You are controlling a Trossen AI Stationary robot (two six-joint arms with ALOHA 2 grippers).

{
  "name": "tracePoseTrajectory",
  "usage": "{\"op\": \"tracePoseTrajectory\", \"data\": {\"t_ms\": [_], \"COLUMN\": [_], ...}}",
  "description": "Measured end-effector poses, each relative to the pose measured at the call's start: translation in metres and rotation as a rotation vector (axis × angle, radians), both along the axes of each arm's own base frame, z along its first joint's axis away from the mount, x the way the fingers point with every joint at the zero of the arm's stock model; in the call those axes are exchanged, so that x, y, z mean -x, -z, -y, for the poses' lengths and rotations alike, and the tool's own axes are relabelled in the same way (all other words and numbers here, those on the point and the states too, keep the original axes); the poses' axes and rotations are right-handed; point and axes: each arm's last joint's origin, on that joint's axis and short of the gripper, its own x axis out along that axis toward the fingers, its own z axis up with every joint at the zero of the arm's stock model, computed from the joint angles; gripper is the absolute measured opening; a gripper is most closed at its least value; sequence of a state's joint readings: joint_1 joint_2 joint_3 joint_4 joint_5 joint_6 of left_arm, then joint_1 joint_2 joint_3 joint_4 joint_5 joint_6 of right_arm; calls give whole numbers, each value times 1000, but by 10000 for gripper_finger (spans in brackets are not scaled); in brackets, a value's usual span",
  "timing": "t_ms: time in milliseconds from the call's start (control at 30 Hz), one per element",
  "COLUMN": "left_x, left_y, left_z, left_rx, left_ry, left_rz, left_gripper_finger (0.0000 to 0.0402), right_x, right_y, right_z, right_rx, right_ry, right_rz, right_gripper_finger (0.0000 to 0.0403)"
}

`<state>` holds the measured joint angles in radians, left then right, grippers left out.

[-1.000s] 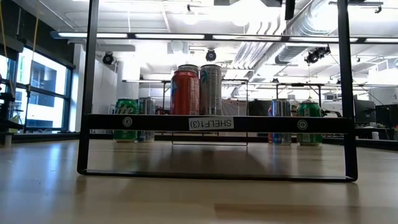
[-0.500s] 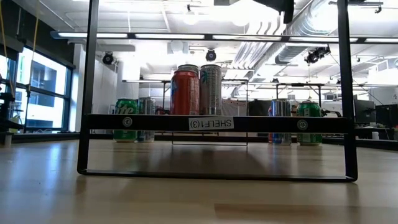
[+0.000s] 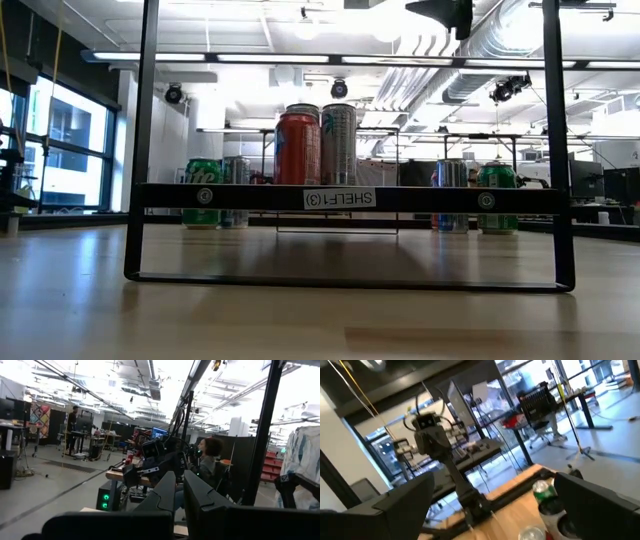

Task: Place canned beverage on shelf
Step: Put the left red soda can, aligned with the other red soda can on the shelf

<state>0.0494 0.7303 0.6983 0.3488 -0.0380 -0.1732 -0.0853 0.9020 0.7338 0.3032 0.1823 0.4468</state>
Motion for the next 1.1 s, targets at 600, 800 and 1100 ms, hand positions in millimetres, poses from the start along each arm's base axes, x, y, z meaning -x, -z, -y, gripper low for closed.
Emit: {"op": "tracePoseTrajectory", "data": {"t_ms": [600,800,1100], "left_x": [-1,-1,-1], "left_y": [3,4,4], "left_z": [-1,-1,-1], "left_rx": [67,68,67], "left_ry": [-4,-4,-4], "left_rz": [-27,-36,-36], "left_gripper_finger": [1,1,1], "right_x": [9,12,10], "right_y": [-58,-23,45], "right_z": [99,167,238], "right_rx": [-229,-472,-749], "right_ry": [659,666,705], "right_rz": [-707,-863,-987], "right_gripper_finger": [398,398,398]}}
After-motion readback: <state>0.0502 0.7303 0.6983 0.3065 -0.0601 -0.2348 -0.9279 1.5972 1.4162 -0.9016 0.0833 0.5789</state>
